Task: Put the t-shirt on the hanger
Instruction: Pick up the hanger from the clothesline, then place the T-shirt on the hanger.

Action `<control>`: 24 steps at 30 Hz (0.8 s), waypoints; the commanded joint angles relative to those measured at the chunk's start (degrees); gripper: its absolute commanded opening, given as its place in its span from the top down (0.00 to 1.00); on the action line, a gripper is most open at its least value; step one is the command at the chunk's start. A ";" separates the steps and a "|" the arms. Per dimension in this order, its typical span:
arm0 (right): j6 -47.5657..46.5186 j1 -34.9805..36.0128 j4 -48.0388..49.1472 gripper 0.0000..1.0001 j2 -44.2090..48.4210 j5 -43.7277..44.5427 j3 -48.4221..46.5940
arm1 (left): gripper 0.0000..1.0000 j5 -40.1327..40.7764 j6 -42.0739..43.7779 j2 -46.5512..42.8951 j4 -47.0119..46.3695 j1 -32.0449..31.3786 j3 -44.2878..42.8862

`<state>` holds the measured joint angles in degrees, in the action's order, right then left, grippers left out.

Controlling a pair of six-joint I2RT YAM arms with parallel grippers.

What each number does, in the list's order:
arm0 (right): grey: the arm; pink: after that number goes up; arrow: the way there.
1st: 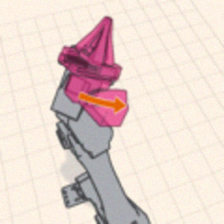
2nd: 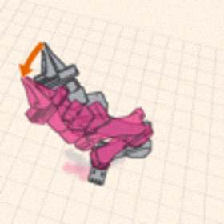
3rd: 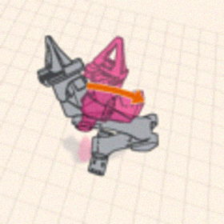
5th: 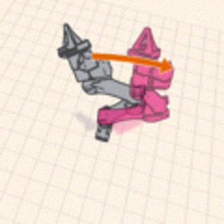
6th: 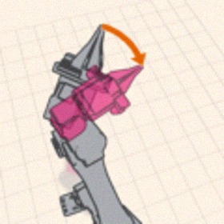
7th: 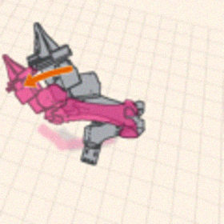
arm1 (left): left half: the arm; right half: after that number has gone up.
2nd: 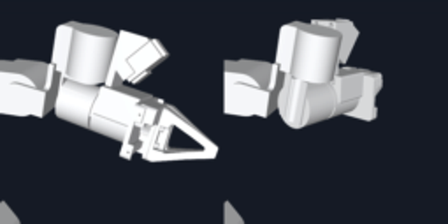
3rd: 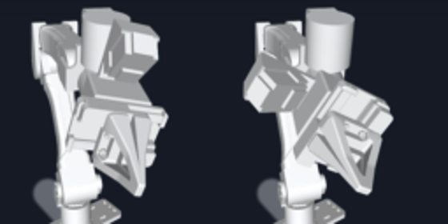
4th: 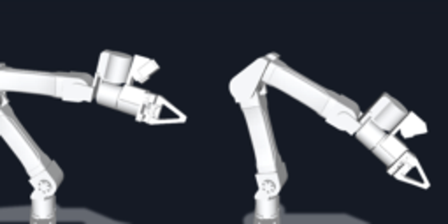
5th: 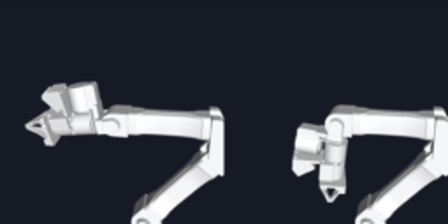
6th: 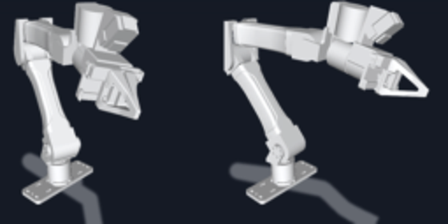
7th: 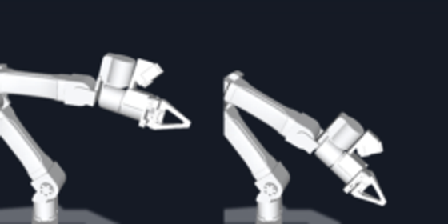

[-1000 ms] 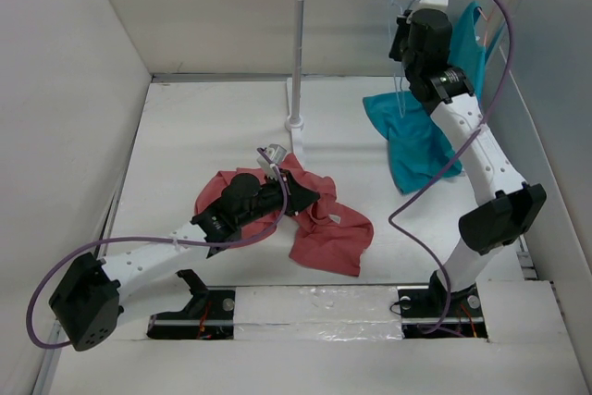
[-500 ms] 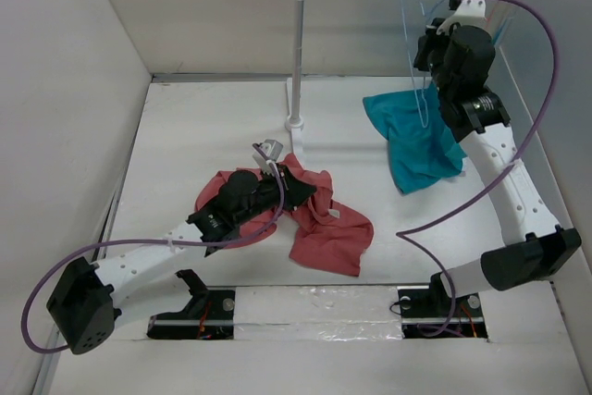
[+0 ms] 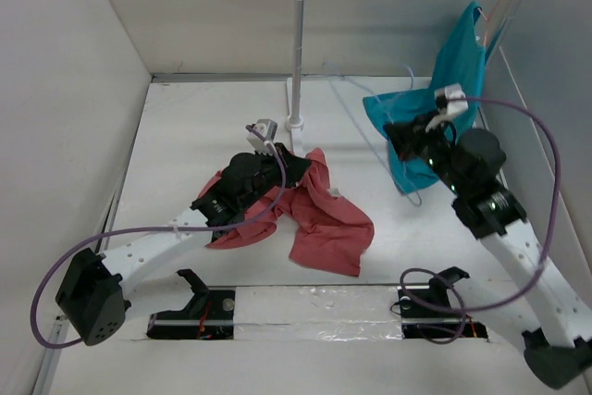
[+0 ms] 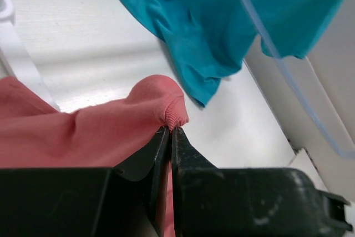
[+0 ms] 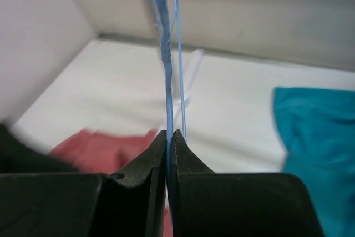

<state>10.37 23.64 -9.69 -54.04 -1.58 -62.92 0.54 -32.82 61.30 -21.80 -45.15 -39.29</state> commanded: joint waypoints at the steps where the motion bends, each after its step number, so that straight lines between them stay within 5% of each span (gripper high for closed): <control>1: 4.30 4.04 1.53 1.00 12.87 -3.78 9.01 | 1.00 3.24 2.23 1.80 -3.52 0.93 -5.26; 11: 7.83 11.16 -20.17 1.00 34.87 -5.54 14.32 | 1.00 3.77 2.93 6.20 -1.32 5.16 -12.03; 24: 6.41 11.17 -18.79 1.00 33.39 -8.96 16.07 | 1.00 6.50 2.32 6.47 1.68 2.34 -15.03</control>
<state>16.93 34.26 -30.98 -19.68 -8.64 -47.18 6.15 -30.72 68.93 -18.09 -42.13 -51.07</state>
